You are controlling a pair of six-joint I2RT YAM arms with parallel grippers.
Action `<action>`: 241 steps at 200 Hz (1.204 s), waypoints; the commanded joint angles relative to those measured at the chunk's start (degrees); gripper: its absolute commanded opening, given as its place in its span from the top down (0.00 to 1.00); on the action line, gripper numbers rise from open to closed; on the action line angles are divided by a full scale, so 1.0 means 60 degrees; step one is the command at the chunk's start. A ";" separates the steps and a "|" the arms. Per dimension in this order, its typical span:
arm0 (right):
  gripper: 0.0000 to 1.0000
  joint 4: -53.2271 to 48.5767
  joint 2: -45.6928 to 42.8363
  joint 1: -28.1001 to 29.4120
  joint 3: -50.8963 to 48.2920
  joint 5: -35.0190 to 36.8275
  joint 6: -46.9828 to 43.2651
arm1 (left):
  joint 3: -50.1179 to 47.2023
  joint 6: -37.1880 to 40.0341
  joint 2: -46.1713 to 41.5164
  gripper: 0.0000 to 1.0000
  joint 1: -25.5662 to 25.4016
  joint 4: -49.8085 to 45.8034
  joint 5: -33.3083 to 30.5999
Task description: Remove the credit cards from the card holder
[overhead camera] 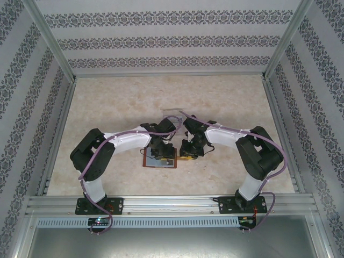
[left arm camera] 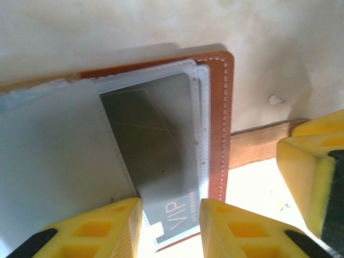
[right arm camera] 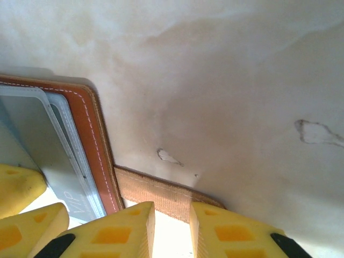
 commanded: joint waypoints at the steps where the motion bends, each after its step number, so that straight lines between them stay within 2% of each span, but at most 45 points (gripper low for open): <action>1: 0.73 -0.0170 0.0273 0.0106 0.0076 0.0201 -0.0149 | 0.0188 0.0298 -0.0214 0.64 -0.0105 -0.1312 -0.0942; 66: 0.73 -0.0139 0.0269 0.0102 0.0028 0.0200 -0.0148 | 0.0380 0.0303 -0.0846 0.61 -0.0164 -0.2405 -0.2168; 128: 0.73 -0.0154 0.0243 0.0103 0.0058 0.0186 -0.0130 | 0.0269 0.0299 -0.1228 0.62 -0.0164 -0.2556 -0.2499; 141: 0.73 -0.0154 0.0243 0.0119 0.0054 0.0194 -0.0127 | 0.0247 0.0298 -0.1257 0.65 -0.0164 -0.2527 -0.2500; 178: 0.73 -0.0172 0.0242 0.0119 0.0055 0.0201 -0.0134 | 0.0166 0.0270 -0.1435 0.84 -0.0165 -0.2184 -0.2255; 201: 0.73 -0.0169 0.0271 0.0119 0.0051 0.0210 -0.0149 | 0.0125 0.0266 -0.1616 0.91 -0.0164 -0.2062 -0.2239; 241: 0.73 -0.0172 0.0404 0.0127 0.0057 0.0210 -0.0152 | 0.0080 0.0394 -0.1541 0.93 -0.0164 -0.2256 -0.2418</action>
